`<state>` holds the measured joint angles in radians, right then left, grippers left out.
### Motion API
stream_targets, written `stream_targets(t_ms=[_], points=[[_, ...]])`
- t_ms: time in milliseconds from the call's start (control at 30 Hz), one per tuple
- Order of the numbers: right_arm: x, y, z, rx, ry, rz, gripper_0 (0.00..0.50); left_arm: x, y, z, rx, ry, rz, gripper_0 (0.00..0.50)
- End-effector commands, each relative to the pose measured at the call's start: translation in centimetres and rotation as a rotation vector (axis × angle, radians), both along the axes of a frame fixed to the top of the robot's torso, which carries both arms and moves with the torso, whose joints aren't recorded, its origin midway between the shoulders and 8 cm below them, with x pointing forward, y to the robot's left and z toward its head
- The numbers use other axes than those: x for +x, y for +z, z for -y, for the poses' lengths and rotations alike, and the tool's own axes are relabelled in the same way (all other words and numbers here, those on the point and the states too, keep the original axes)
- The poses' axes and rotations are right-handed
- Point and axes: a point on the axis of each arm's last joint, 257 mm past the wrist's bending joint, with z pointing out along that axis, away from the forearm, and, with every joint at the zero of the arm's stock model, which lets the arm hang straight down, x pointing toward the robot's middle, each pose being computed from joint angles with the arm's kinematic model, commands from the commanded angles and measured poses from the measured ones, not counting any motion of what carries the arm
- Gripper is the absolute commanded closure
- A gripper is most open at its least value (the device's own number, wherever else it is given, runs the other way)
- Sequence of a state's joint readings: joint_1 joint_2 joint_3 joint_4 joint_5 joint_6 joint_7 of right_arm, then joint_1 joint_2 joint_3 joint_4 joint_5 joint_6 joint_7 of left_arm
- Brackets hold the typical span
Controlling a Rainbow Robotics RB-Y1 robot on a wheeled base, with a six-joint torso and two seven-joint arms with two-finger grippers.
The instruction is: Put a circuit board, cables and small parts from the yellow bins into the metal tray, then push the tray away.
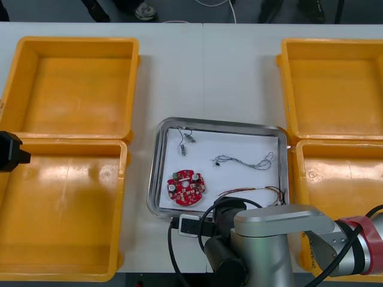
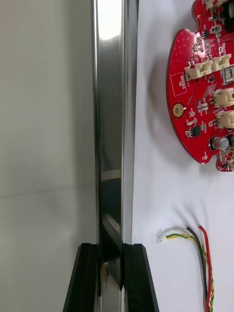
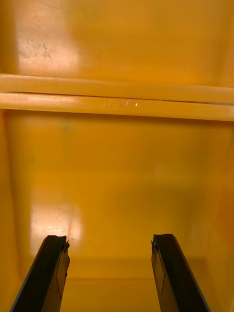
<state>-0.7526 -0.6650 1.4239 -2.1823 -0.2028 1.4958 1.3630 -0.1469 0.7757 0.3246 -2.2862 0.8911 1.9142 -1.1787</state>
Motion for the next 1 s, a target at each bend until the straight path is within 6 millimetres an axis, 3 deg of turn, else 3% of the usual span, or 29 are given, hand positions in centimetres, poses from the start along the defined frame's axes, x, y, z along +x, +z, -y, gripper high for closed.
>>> stream_targets(t_ms=[33,333,633,1000], points=[[-0.6,0.1,-1.5,0.008,0.071,0.009,0.500,-0.5,1.0,-1.1,0.077,-0.063,0.016,0.000],[0.0,0.6,-1.9,0.029,0.093,0.038,0.500,-0.5,1.0,-1.1,0.077,-0.063,0.016,0.000],[0.9,0.5,-0.2,0.011,0.083,0.051,0.500,-0.5,1.0,-1.1,0.077,-0.063,0.016,0.000],[2.4,0.4,-0.1,-0.021,0.094,0.080,0.500,-0.5,1.0,-1.1,0.077,-0.063,0.016,0.000]])
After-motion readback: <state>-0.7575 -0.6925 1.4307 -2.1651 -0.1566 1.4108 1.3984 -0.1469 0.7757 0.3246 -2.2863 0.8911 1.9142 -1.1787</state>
